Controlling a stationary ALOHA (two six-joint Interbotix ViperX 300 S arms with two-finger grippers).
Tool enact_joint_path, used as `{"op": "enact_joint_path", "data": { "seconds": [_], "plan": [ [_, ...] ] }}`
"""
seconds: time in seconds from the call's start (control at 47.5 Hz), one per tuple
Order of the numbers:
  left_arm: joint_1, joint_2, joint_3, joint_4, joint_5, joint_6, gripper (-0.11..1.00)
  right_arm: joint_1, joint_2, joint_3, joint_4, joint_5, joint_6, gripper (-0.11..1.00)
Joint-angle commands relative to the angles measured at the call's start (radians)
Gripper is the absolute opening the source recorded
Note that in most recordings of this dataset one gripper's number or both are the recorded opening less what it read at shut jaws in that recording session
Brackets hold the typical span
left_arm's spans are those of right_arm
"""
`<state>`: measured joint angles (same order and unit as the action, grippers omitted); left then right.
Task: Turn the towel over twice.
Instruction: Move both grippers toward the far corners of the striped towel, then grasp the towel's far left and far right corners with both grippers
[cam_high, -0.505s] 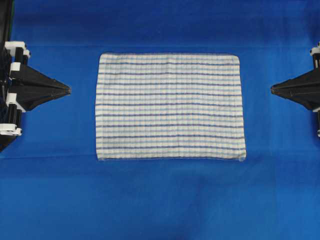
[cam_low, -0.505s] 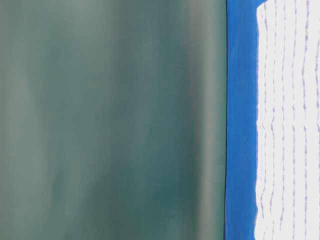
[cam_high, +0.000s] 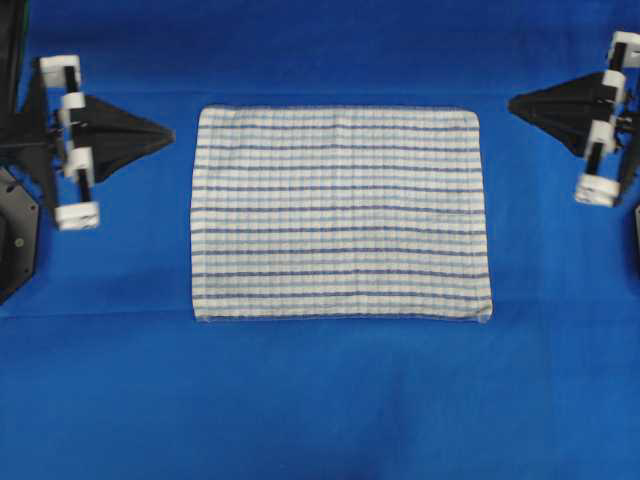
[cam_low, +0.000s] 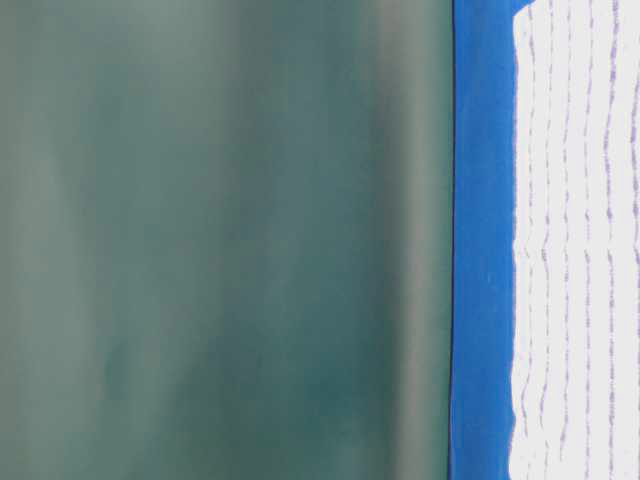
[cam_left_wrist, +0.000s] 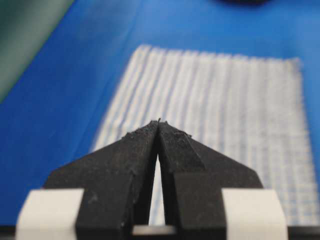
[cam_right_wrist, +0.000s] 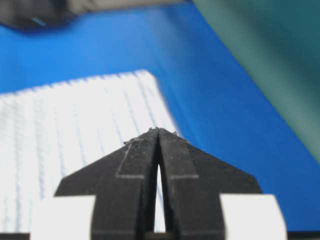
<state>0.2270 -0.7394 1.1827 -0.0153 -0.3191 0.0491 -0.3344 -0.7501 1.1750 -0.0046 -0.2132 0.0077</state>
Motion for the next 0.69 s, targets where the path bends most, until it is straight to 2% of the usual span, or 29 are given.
{"op": "enact_joint_path", "data": {
  "seconds": [0.0, 0.126, 0.189, 0.358, 0.4, 0.484, 0.673],
  "plan": [
    [0.041, 0.061, -0.011, 0.0, -0.032, 0.005, 0.0, -0.038, 0.066, -0.025, 0.005, -0.003, 0.002, 0.0],
    [0.1, 0.175, -0.008, 0.0, -0.092, 0.008, 0.03, -0.074, 0.167, -0.037, 0.003, -0.005, 0.002, 0.01],
    [0.123, 0.235, -0.009, 0.0, -0.114, 0.009, 0.16, -0.086, 0.224, -0.048, 0.003, -0.006, 0.0, 0.04],
    [0.175, 0.407, -0.026, 0.0, -0.158, 0.011, 0.67, -0.126, 0.387, -0.077, 0.003, -0.025, -0.005, 0.54],
    [0.186, 0.445, -0.031, 0.0, -0.172, 0.011, 0.78, -0.132, 0.42, -0.083, 0.003, -0.035, -0.005, 0.62],
    [0.209, 0.522, -0.044, 0.0, -0.196, 0.015, 0.91, -0.141, 0.486, -0.089, 0.003, -0.063, -0.005, 0.61],
    [0.245, 0.634, -0.064, 0.0, -0.235, 0.064, 0.9, -0.17, 0.64, -0.11, 0.003, -0.104, -0.005, 0.58]
  ]
}}
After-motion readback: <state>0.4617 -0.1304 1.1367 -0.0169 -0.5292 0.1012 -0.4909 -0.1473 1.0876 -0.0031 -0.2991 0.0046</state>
